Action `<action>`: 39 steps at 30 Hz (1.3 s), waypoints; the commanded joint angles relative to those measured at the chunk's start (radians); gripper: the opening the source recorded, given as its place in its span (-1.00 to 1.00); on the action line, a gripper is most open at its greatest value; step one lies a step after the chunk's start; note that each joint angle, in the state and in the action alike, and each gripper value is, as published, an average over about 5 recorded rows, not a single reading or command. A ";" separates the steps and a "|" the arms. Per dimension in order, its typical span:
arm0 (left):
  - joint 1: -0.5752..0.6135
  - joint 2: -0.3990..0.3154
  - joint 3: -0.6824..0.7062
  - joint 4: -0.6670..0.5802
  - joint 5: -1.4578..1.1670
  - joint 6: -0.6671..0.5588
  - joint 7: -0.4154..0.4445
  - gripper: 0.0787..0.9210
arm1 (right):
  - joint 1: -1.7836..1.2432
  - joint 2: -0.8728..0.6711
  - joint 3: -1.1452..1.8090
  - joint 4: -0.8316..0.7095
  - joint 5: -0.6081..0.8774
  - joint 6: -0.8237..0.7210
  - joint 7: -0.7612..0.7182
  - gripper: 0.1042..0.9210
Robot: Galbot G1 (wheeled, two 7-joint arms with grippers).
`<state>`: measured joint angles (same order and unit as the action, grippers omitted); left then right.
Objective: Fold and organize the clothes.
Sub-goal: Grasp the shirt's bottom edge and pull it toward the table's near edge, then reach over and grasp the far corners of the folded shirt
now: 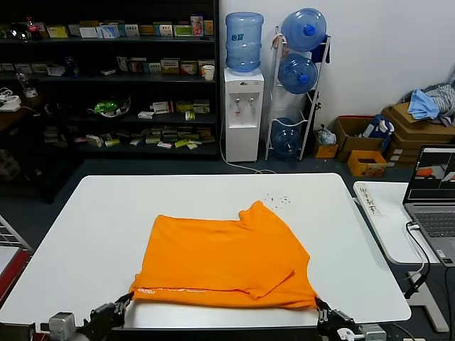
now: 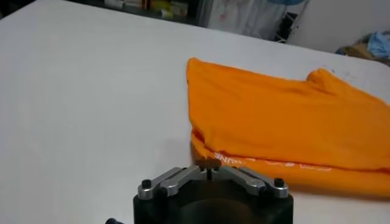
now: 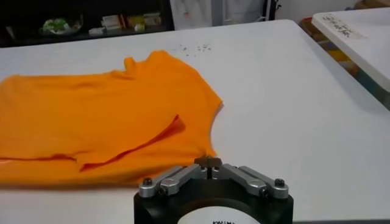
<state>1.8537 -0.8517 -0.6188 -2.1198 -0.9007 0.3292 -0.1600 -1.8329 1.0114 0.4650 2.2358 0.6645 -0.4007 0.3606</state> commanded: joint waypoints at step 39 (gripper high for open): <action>-0.990 -0.040 0.458 0.629 -0.059 0.054 0.043 0.77 | 1.273 0.286 -0.490 -0.951 0.107 -0.120 0.060 0.76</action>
<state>1.0162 -0.8629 -0.2698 -1.6560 -0.9672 0.3701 -0.1332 -0.7409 1.1753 0.0651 1.5455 0.7800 -0.4790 0.4357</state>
